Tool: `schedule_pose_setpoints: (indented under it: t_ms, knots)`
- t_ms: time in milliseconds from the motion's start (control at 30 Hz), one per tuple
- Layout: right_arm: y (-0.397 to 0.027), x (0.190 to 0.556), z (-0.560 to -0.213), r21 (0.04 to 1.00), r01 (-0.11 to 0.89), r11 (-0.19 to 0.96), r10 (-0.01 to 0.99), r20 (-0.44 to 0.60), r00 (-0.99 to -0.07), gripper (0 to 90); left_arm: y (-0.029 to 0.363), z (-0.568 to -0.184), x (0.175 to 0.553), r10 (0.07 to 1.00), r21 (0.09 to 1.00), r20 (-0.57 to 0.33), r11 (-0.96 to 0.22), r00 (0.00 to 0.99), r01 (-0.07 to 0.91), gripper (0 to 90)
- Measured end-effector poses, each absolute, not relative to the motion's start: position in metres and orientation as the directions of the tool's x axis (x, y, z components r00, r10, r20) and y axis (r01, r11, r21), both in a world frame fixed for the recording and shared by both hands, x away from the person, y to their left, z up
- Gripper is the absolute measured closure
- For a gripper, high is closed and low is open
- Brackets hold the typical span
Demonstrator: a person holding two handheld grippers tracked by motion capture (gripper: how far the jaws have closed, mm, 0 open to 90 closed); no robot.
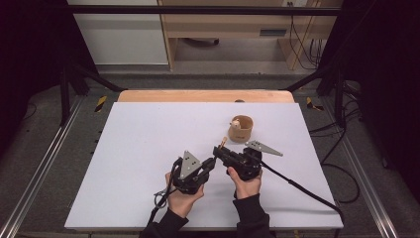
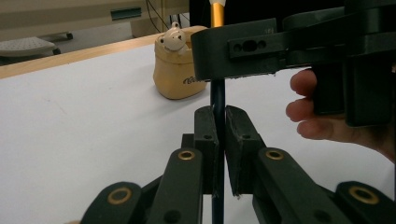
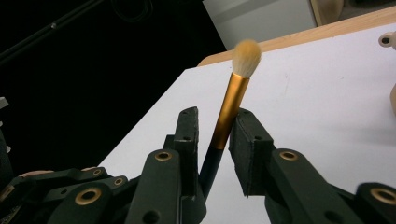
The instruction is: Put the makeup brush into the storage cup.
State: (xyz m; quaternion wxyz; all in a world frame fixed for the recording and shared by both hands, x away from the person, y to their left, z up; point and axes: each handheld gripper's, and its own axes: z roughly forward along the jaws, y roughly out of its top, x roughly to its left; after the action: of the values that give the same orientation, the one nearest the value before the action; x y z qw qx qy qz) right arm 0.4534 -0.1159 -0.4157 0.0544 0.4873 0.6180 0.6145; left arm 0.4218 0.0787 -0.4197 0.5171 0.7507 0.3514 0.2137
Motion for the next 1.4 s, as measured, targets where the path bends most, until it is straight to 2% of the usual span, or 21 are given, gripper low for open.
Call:
schedule_pose_setpoints:
  t_ms: [267, 567, 800, 1167, 1400]
  knots:
    - [-0.116, 0.452, -0.416, 0.808, 0.531, -0.255, 0.642, 0.552, -0.532, 83.3, 0.078, -0.419, 0.421, 0.751, 0.928, -0.040, -0.217, 0.659, 0.303, 83.2]
    - [-0.117, 0.451, -0.416, 0.820, 0.517, -0.245, 0.648, 0.535, -0.543, 83.8, 0.081, -0.417, 0.422, 0.740, 0.921, -0.034, -0.237, 0.672, 0.308, 82.8]
    - [-0.119, 0.451, -0.413, 0.834, 0.495, -0.246, 0.665, 0.516, -0.539, 83.8, 0.088, -0.410, 0.424, 0.730, 0.913, -0.021, -0.264, 0.683, 0.310, 71.8]
    - [-0.125, 0.452, -0.406, 0.868, 0.445, -0.219, 0.695, 0.459, -0.553, 83.8, 0.112, -0.400, 0.433, 0.722, 0.895, -0.030, -0.288, 0.691, 0.340, 44.0]
    - [-0.128, 0.452, -0.405, 0.887, 0.421, -0.190, 0.704, 0.421, -0.572, 83.7, 0.137, -0.397, 0.435, 0.727, 0.895, -0.023, -0.292, 0.687, 0.338, 35.4]
